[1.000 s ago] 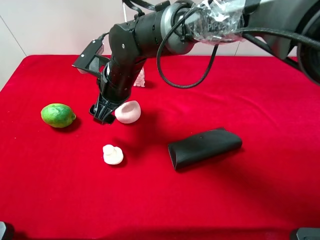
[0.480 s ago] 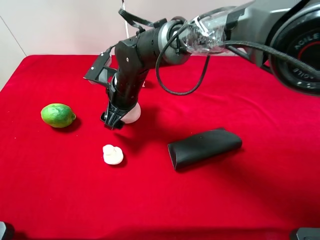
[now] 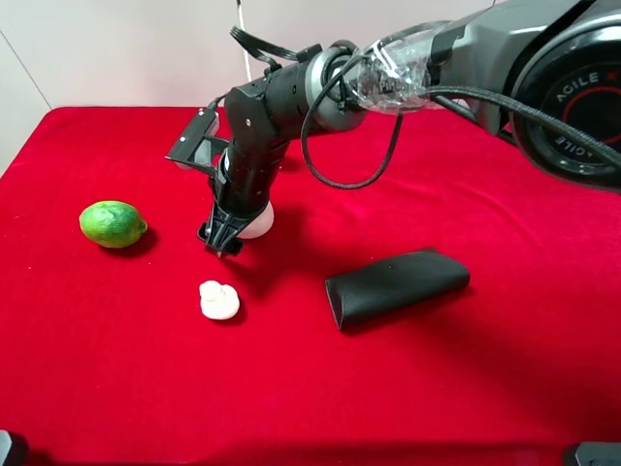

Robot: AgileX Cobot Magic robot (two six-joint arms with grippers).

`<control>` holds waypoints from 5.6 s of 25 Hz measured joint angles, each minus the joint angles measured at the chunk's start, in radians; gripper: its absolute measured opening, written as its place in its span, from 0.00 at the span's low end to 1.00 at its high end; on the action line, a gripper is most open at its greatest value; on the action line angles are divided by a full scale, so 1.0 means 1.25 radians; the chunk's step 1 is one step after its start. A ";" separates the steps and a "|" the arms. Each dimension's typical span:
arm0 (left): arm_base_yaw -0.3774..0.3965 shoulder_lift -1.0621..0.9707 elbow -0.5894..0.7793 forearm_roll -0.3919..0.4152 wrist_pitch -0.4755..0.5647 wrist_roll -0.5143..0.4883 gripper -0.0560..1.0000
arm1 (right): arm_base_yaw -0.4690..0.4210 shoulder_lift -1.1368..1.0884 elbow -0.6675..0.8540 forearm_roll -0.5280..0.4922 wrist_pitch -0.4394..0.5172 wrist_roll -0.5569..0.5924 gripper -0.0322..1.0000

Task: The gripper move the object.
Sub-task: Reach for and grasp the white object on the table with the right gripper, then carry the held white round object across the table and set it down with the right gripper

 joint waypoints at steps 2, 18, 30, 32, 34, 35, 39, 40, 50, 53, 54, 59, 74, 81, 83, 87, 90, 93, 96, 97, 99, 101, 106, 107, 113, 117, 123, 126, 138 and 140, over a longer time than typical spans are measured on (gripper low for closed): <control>0.000 0.000 0.000 0.000 0.000 0.000 0.98 | -0.003 0.000 0.000 0.000 0.004 0.000 0.70; 0.000 0.000 0.000 0.000 0.000 0.000 0.98 | -0.003 0.000 0.000 0.026 0.021 0.000 0.70; 0.000 0.000 0.000 0.000 0.000 0.000 0.98 | -0.003 0.000 0.000 0.038 0.046 0.000 0.53; 0.000 0.000 0.000 0.000 0.000 0.000 0.98 | -0.003 0.000 0.000 0.038 0.046 0.000 0.50; 0.000 0.000 0.000 0.000 0.000 0.000 0.98 | -0.003 0.000 0.000 0.038 0.046 0.000 0.46; 0.000 0.000 0.000 0.000 0.000 0.000 0.98 | -0.003 0.000 0.000 0.038 0.046 0.000 0.44; 0.000 0.000 0.000 0.000 0.000 0.000 0.98 | -0.003 0.000 -0.001 0.038 0.046 0.000 0.38; 0.000 0.000 0.000 0.000 0.000 0.000 0.98 | -0.003 0.000 -0.001 0.038 0.046 0.000 0.36; 0.000 0.000 0.000 0.000 0.000 0.000 0.98 | -0.003 0.000 -0.002 0.039 0.043 0.000 0.11; 0.000 0.000 0.000 0.000 0.000 0.000 0.98 | -0.003 -0.001 -0.003 0.043 0.043 0.000 0.03; 0.000 0.000 0.000 0.000 0.000 0.000 0.98 | -0.003 -0.001 -0.003 0.044 0.043 0.000 0.03; 0.000 0.000 0.000 0.000 0.000 0.000 0.98 | -0.003 0.008 -0.005 0.065 0.043 0.000 0.03; 0.000 0.000 0.000 0.000 0.000 0.000 0.98 | -0.003 0.016 -0.006 0.107 0.052 0.000 0.03; 0.000 0.000 0.000 0.000 0.000 0.000 0.98 | -0.003 0.012 -0.018 0.099 0.080 0.000 0.03; 0.000 0.000 0.000 0.000 0.000 0.000 0.98 | -0.003 0.008 -0.019 0.096 0.085 0.000 0.03; 0.000 0.000 0.000 0.000 0.000 0.000 0.98 | -0.003 -0.012 -0.019 0.082 0.097 0.000 0.03; 0.000 0.000 0.000 0.000 0.000 0.000 0.98 | -0.003 -0.031 -0.019 0.067 0.116 0.000 0.03; 0.000 0.000 0.000 0.000 0.000 0.000 0.98 | -0.003 -0.057 -0.019 0.057 0.142 0.000 0.03; 0.000 0.000 0.000 0.000 0.000 0.000 0.98 | -0.003 -0.083 -0.019 0.051 0.169 0.001 0.03; 0.000 0.000 0.000 0.000 0.000 0.000 0.98 | -0.003 -0.092 -0.019 0.044 0.176 0.002 0.03; 0.000 0.000 0.000 0.000 0.000 0.000 0.98 | -0.003 -0.108 -0.019 0.033 0.194 0.006 0.03; 0.000 0.000 0.000 0.000 0.000 0.000 0.98 | -0.003 -0.127 -0.019 0.012 0.212 0.018 0.03; 0.000 0.000 0.000 0.000 0.000 0.000 0.98 | -0.020 -0.166 -0.019 -0.029 0.257 0.033 0.03; 0.000 0.000 0.000 0.000 0.000 0.000 0.98 | -0.026 -0.173 -0.019 -0.034 0.266 0.035 0.03; 0.000 0.000 0.000 0.000 0.000 0.000 0.98 | -0.083 -0.198 -0.018 -0.042 0.337 0.037 0.03; 0.000 0.000 0.000 0.000 0.000 0.000 0.98 | -0.127 -0.199 -0.018 -0.045 0.373 0.039 0.03; 0.000 0.000 0.000 0.000 0.000 0.000 0.98 | -0.204 -0.199 -0.018 -0.045 0.397 0.039 0.03; 0.000 0.000 0.000 0.000 0.000 0.000 0.98 | -0.246 -0.199 -0.018 -0.045 0.401 0.039 0.03; 0.000 0.000 0.000 0.000 0.000 0.000 0.98 | -0.405 -0.199 -0.018 -0.045 0.402 0.039 0.03; 0.000 0.000 0.000 0.000 0.000 0.000 0.98 | -0.424 -0.199 -0.018 -0.045 0.402 0.039 0.03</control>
